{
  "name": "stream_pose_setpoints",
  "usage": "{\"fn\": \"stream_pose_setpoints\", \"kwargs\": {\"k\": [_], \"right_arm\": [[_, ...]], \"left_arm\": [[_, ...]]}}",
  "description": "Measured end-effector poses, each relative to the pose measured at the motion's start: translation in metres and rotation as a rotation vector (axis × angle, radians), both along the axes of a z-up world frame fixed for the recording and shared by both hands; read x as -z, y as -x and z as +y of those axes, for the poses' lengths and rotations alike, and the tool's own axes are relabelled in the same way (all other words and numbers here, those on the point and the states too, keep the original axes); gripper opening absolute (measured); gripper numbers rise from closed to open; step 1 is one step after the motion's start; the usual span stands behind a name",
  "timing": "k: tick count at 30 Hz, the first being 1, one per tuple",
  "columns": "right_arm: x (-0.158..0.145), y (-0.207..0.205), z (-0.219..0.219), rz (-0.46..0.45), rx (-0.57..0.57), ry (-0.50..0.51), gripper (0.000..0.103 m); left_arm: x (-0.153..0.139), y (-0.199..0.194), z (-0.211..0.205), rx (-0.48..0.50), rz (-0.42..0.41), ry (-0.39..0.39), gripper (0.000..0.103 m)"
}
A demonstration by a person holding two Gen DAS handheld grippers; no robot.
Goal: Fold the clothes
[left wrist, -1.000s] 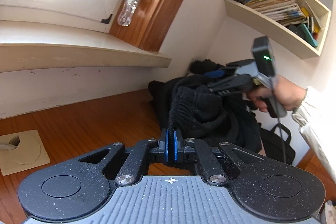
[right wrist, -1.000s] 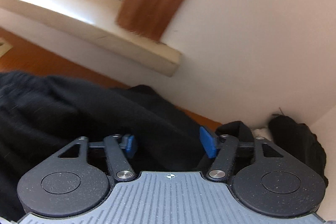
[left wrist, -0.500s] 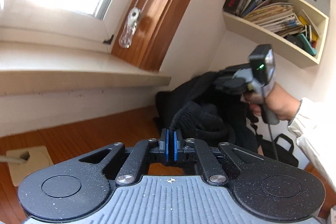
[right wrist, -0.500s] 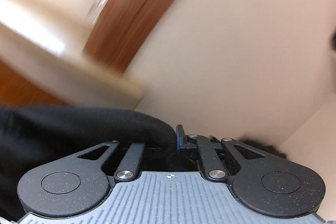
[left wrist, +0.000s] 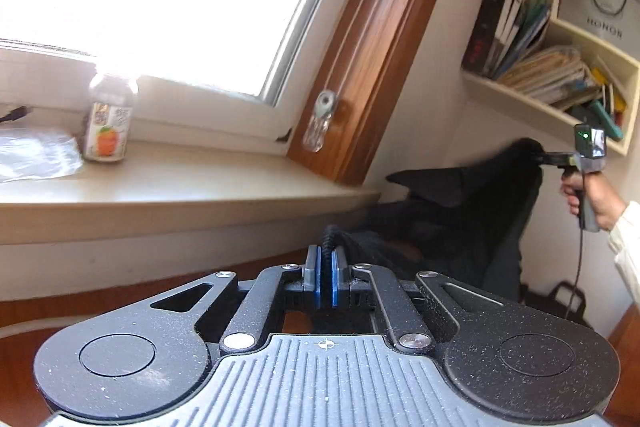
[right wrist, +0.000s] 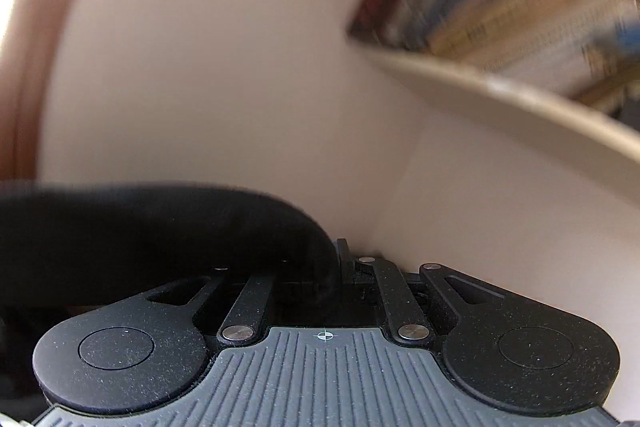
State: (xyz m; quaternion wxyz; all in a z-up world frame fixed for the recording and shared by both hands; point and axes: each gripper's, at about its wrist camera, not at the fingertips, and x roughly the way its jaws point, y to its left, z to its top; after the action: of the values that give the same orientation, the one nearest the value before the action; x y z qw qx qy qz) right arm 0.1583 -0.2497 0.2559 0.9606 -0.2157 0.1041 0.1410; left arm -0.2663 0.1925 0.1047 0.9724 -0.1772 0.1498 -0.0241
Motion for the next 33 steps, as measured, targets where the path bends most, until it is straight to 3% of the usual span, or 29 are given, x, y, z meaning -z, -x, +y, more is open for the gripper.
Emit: {"fn": "stream_pose_setpoints", "kwargs": {"k": [2, 4, 7, 12, 15, 18, 21, 24, 29, 33], "right_arm": [[0.019, -0.007, -0.009, 0.071, 0.011, 0.059, 0.015], [0.039, -0.012, -0.015, 0.14, 0.009, 0.106, 0.031], [0.067, -0.014, -0.017, 0.239, -0.033, 0.133, 0.034], [0.088, -0.01, -0.012, 0.439, -0.187, 0.14, 0.054], [0.096, 0.009, -0.002, 0.423, -0.215, 0.237, 0.054], [0.088, 0.015, -0.009, 0.406, -0.221, 0.252, 0.059], [0.078, 0.016, -0.02, 0.394, -0.217, 0.259, 0.069], [0.079, 0.004, -0.035, 0.396, -0.201, 0.261, 0.07], [0.071, 0.008, -0.056, 0.413, -0.201, 0.185, 0.069], [0.064, 0.017, -0.059, 0.393, -0.297, 0.049, 0.069]], "left_arm": [[0.001, 0.004, 0.001, 0.024, 0.014, 0.0, 0.005], [0.001, 0.003, -0.001, 0.027, 0.026, -0.014, 0.006], [0.001, -0.001, -0.002, 0.028, 0.039, -0.02, 0.008], [-0.004, -0.008, 0.001, -0.008, 0.04, -0.03, 0.036], [-0.004, -0.017, 0.005, -0.027, 0.053, -0.029, 0.046], [0.002, -0.035, 0.004, -0.024, 0.088, -0.032, 0.047], [0.011, -0.05, 0.002, -0.032, 0.12, -0.036, 0.057], [0.022, -0.058, 0.004, -0.034, 0.131, -0.018, 0.058], [0.036, -0.061, 0.013, -0.007, 0.125, 0.059, 0.058], [0.04, -0.064, 0.014, 0.018, 0.13, 0.086, 0.057]]}}
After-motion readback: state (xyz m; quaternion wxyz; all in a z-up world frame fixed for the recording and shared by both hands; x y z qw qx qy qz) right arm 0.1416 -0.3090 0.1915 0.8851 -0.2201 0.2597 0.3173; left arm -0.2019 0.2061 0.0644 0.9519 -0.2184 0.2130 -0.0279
